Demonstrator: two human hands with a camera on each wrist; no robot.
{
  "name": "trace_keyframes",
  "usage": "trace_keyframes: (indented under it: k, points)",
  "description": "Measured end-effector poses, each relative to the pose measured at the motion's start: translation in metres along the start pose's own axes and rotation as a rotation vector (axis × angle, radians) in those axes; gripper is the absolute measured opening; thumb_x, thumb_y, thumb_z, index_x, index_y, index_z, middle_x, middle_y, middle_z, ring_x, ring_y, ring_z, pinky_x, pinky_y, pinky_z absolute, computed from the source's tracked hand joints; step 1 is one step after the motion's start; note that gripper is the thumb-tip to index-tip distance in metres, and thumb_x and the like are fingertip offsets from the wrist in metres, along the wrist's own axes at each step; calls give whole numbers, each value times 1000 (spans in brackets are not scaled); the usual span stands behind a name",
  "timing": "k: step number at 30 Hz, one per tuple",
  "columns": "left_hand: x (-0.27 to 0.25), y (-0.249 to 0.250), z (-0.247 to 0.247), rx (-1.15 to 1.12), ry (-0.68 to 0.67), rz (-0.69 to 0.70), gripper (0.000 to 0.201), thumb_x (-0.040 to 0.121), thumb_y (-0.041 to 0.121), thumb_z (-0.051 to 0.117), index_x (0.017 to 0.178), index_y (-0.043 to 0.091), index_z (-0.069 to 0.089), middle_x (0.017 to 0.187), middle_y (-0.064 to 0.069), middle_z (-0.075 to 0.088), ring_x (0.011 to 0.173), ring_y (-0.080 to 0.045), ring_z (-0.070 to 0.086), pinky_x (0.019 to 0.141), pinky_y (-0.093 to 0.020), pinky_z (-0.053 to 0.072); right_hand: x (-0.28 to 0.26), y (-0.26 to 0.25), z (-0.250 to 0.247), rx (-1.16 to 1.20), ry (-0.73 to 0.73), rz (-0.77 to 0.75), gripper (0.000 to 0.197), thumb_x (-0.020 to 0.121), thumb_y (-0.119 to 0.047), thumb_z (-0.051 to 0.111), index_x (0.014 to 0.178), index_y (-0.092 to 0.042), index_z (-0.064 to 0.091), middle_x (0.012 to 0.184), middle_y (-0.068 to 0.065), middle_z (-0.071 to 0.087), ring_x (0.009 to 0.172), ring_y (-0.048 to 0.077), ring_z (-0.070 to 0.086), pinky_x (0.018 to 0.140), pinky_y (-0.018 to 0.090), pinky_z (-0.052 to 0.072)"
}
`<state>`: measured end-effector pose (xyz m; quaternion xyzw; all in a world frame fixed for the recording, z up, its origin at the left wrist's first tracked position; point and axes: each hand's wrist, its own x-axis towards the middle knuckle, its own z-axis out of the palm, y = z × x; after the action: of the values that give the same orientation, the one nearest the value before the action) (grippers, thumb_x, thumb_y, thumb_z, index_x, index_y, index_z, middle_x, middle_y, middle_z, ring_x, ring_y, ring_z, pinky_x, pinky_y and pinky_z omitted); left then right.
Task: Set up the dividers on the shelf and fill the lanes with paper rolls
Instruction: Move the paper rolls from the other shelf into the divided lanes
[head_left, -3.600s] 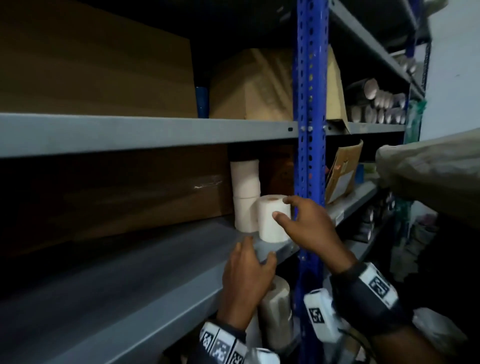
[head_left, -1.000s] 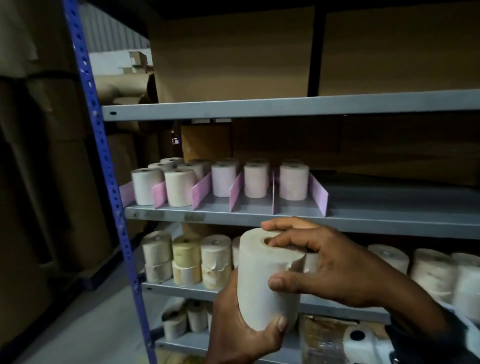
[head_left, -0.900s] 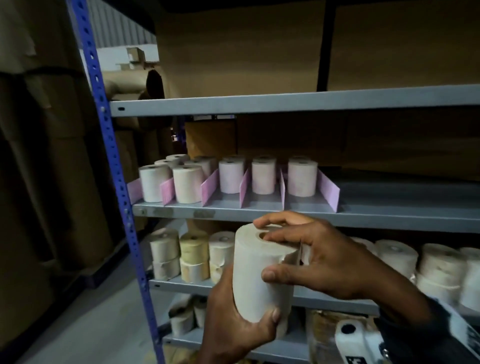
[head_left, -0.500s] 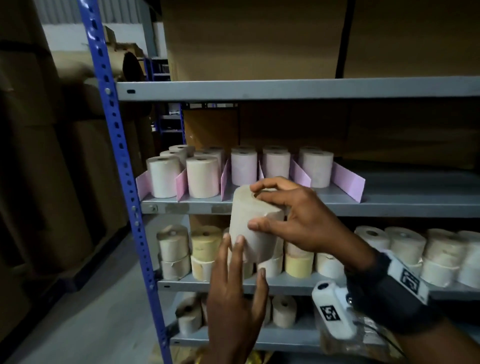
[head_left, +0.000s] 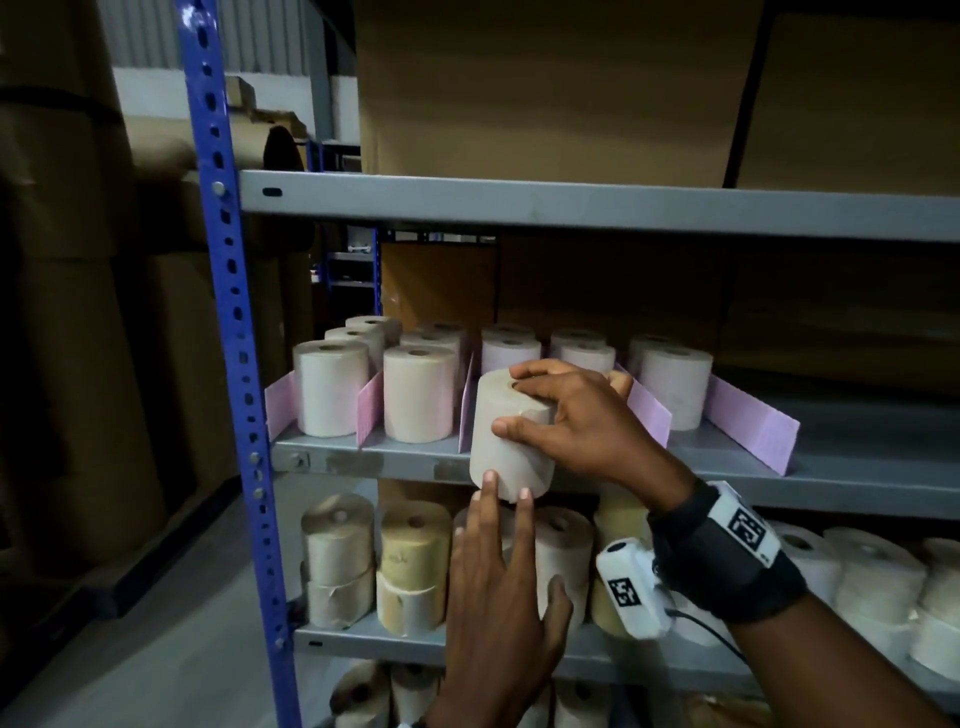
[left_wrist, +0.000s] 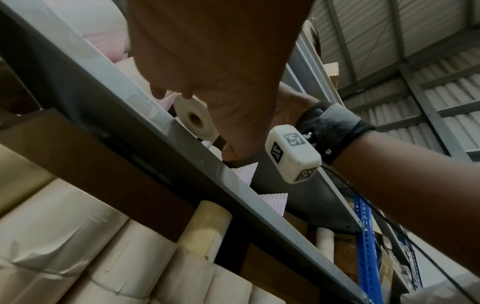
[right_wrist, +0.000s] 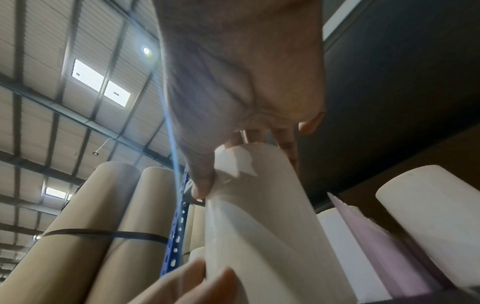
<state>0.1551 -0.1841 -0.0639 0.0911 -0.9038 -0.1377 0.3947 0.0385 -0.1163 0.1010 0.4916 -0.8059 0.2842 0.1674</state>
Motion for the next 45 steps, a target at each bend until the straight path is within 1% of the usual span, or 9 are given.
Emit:
trace_keyframes:
  k: [9, 14, 19, 25, 30, 35, 38, 41, 45]
  points:
    - [48, -16, 35, 63, -2, -67, 85, 84, 44, 58, 158, 13, 30, 168, -18, 8, 151, -39, 26, 113, -56, 39, 65, 32, 8, -147, -186, -24, 61, 86, -57, 60, 135, -20, 57, 143, -2, 53, 132, 18, 45, 109, 49, 36]
    - [62, -20, 42, 112, -35, -89, 82, 83, 48, 52, 155, 13, 35, 166, -19, 17, 150, -39, 27, 113, -58, 37, 93, 38, 1, -316, -390, 24, 55, 88, -57, 57, 136, -30, 53, 147, -7, 49, 138, 22, 39, 110, 64, 23]
    - [61, -23, 47, 131, -73, -81, 87, 78, 44, 61, 155, 11, 38, 163, -17, 30, 151, -37, 29, 108, -59, 43, 102, 39, 4, -422, -398, 106, 60, 88, -59, 56, 142, -36, 45, 151, -10, 44, 141, 27, 33, 103, 64, 17]
    - [58, -30, 45, 146, -104, -53, 96, 73, 42, 67, 157, 10, 33, 163, -17, 30, 151, -36, 28, 106, -57, 46, 108, 43, 8, -372, -407, 149, 66, 89, -56, 57, 148, -33, 37, 154, -8, 39, 142, 25, 33, 109, 61, 20]
    - [55, -38, 42, 173, -161, -2, 99, 78, 42, 66, 160, 8, 21, 166, -18, 19, 154, -36, 16, 111, -55, 42, 110, 49, 7, -265, -434, 143, 67, 89, -48, 61, 148, -24, 39, 153, -3, 42, 138, 24, 41, 112, 56, 29]
    - [58, -41, 28, 214, -294, 33, 98, 89, 49, 50, 161, 14, -8, 168, -12, -14, 155, -30, -16, 124, -49, 18, 107, 44, 0, -195, -467, 145, 63, 90, -38, 65, 145, -15, 43, 147, 3, 49, 129, 22, 49, 108, 45, 40]
    - [58, -46, 11, 221, -377, 68, 96, 92, 52, 47, 161, 17, -10, 167, -7, -21, 154, -24, -21, 126, -46, 10, 92, 40, -11, -144, -347, 115, 58, 90, -36, 66, 142, -18, 48, 143, 3, 53, 127, 20, 52, 107, 40, 43]
    - [44, -50, -3, 102, -360, 39, 91, 95, 52, 47, 162, 20, -5, 169, -1, -16, 156, -19, -15, 127, -42, 8, 60, 32, -17, -105, -45, 40, 50, 90, -41, 64, 136, -24, 56, 139, -1, 58, 126, 15, 54, 105, 38, 45]
    - [4, -39, -17, -39, -298, 37, 83, 96, 48, 49, 162, 19, 8, 170, -1, -1, 157, -18, -1, 126, -37, 13, -25, 10, -16, -47, 212, -33, 39, 90, -42, 63, 125, -26, 64, 126, -8, 66, 97, -16, 53, 88, 20, 44]
